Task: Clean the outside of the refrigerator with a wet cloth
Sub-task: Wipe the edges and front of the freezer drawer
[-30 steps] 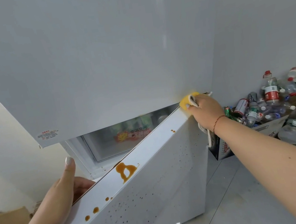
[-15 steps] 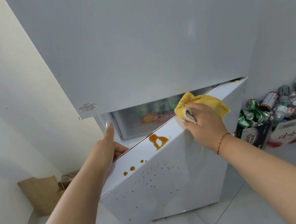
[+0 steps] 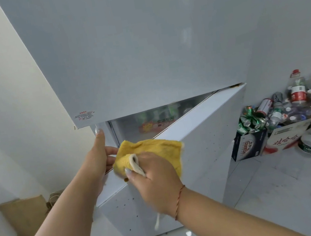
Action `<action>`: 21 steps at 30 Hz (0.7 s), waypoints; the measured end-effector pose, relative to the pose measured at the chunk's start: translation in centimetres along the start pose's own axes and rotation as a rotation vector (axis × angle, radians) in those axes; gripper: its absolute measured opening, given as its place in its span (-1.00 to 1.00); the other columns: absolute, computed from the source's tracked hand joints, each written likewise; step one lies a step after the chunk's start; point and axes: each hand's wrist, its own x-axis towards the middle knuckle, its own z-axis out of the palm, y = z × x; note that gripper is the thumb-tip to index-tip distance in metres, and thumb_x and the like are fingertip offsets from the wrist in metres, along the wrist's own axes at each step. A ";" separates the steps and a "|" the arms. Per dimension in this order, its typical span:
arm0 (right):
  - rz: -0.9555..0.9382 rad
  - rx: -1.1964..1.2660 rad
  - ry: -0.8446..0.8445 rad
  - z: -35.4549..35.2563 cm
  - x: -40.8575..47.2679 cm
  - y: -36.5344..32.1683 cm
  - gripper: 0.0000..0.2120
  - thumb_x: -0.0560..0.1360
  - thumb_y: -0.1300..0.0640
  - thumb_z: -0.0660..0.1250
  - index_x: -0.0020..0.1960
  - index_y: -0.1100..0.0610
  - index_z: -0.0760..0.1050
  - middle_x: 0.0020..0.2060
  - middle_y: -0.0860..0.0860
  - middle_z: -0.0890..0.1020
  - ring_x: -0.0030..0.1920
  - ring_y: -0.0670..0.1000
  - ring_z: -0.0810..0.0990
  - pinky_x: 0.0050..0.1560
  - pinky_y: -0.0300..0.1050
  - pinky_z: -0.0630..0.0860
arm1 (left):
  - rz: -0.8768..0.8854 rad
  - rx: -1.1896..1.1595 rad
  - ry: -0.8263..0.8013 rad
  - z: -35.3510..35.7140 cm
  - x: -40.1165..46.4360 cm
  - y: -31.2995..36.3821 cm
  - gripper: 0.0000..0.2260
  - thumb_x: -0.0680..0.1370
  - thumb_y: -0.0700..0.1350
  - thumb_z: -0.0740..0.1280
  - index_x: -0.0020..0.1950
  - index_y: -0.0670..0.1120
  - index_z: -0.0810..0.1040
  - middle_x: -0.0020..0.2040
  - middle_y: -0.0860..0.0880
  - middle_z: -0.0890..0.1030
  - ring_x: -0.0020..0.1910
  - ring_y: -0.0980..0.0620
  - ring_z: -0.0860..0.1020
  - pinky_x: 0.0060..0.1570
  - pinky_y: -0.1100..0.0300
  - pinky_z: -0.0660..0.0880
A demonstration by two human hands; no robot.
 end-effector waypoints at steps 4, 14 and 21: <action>0.430 0.548 0.084 -4.2 1.5 -0.4 -0.55 0.46 -0.13 0.20 -0.16 0.29 0.54 -0.34 0.11 0.58 -0.28 0.06 0.55 -0.14 0.02 0.48 | -0.019 0.026 0.007 0.0 0.1 0.1 -0.21 0.56 0.40 -0.11 -0.11 -0.22 0.64 -0.32 -0.21 0.66 -0.31 -0.10 0.54 -0.21 0.12 0.41; 0.497 0.273 0.599 -20.6 4.4 8.6 -0.68 0.61 -0.07 0.12 0.22 0.05 0.51 0.01 -0.01 0.61 -0.03 0.03 0.59 0.11 -0.02 0.50 | -0.006 0.077 0.028 0.1 0.1 -0.7 -0.19 0.55 0.40 -0.12 -0.11 -0.22 0.68 -0.23 -0.27 0.67 -0.17 -0.20 0.55 -0.04 0.02 0.42; 0.417 -0.208 0.187 -16.5 4.0 11.3 -0.73 0.59 0.04 0.16 -0.23 0.12 0.41 -0.38 -0.03 0.43 -0.38 -0.02 0.43 -0.30 -0.18 0.33 | -0.054 0.025 0.044 0.2 0.2 -0.9 -0.18 0.53 0.44 -0.10 -0.13 -0.19 0.69 -0.31 -0.20 0.64 -0.30 -0.12 0.52 -0.24 0.10 0.39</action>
